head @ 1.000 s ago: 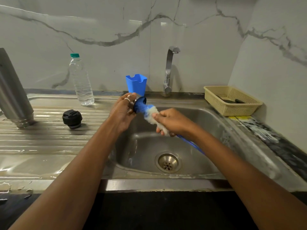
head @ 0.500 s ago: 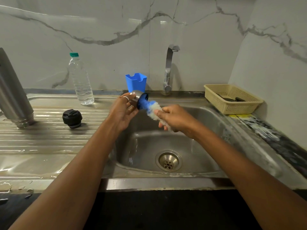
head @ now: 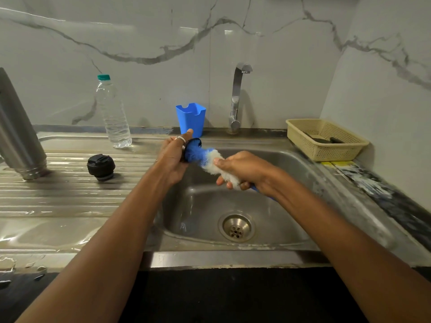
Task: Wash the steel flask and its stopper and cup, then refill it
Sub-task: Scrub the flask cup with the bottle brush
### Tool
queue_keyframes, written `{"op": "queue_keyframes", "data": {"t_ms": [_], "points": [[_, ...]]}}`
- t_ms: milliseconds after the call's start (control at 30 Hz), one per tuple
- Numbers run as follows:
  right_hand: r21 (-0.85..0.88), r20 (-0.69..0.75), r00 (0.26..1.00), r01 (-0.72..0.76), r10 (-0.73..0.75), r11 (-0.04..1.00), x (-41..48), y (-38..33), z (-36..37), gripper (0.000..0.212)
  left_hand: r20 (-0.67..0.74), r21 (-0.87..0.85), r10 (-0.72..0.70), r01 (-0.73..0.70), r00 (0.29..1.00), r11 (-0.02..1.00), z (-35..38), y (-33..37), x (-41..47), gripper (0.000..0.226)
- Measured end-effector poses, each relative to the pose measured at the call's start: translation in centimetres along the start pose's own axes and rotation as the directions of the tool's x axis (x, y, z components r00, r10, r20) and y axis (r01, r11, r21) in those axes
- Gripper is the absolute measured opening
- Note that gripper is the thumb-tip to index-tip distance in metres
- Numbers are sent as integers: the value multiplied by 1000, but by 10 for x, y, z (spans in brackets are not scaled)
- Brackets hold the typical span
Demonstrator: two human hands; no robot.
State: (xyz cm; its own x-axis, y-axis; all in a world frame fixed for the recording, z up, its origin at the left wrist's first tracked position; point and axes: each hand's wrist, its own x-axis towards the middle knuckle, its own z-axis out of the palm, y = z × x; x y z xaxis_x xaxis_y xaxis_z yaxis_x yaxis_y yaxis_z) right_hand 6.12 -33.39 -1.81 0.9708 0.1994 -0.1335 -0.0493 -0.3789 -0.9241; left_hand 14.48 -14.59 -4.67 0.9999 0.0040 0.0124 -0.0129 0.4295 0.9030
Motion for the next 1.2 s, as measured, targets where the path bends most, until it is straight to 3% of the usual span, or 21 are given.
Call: {"op": "queue_keyframes", "data": {"t_ms": [100,167,233,300,333,400,433,467,533,567,633,700,767,833,900,967,1000,1067,1100,1133,1200], "points": [[-360,-135,973,130,-189,924,-2,2,-1,41,-35,39,-2,4,999,999,-1,-1,-1,41],[-789,-164,875,161,-456,593,3,12,-1,48,-65,53,-26,29,998,998,-5,-3,1,35],[-964,-103,751,86,-652,252,8,20,-4,41,-62,14,-37,38,997,999,-6,-4,2,29],[-990,-69,679,40,-731,131,12,20,-9,39,-60,-23,-29,27,998,999,-4,-2,0,26],[-979,-95,684,70,-724,194,11,19,-10,40,-58,-30,-21,19,998,999,-4,-2,1,26],[-756,-249,828,157,-502,635,6,12,-6,37,-25,-20,7,-7,1000,1000,-2,-1,-1,25],[-413,-249,930,152,-272,898,3,8,-4,32,-5,-4,17,-17,1000,1000,-2,0,-1,24],[-89,-183,980,66,-82,994,-2,3,-3,28,7,13,19,-19,1000,1000,-1,1,-2,23],[-24,-159,984,79,-82,997,-3,2,-4,26,12,20,-9,9,1000,1000,-1,2,-5,18],[-285,-227,950,146,-215,947,-1,5,-5,25,4,11,-32,32,999,999,0,4,-8,16],[-846,-248,774,120,-583,519,5,13,-3,29,-21,-42,-72,71,997,997,3,5,-13,14],[-980,-94,608,84,-788,182,11,22,0,39,-39,-81,-82,78,996,994,6,7,-14,21],[-993,-9,479,102,-878,65,13,24,1,45,-68,-83,-79,73,995,994,6,7,-13,32],[-990,-8,510,120,-860,81,17,21,2,42,-98,-86,-79,70,992,994,3,8,-13,32],[-861,-169,752,201,-637,466,10,13,3,34,-89,-49,-77,73,993,996,2,7,-13,23],[-284,-188,958,157,-216,946,6,6,1,25,-72,-13,-92,91,993,996,4,7,-15,17],[-47,-131,988,82,-87,996,4,4,0,21,-67,-15,-106,106,992,994,5,7,-16,16],[-18,-122,989,85,-86,996,3,5,-2,17,-58,-44,-127,124,990,991,5,8,-17,18],[-206,-183,965,148,-186,967,4,8,-3,18,-58,-52,-133,130,989,990,6,8,-18,19],[-494,-244,905,194,-349,848,8,12,-4,23,-62,-51,-141,138,988,989,6,8,-19,20],[-887,-168,734,180,-659,426,13,22,-3,34,-76,-34,-155,153,985,988,8,8,-21,20]]}}
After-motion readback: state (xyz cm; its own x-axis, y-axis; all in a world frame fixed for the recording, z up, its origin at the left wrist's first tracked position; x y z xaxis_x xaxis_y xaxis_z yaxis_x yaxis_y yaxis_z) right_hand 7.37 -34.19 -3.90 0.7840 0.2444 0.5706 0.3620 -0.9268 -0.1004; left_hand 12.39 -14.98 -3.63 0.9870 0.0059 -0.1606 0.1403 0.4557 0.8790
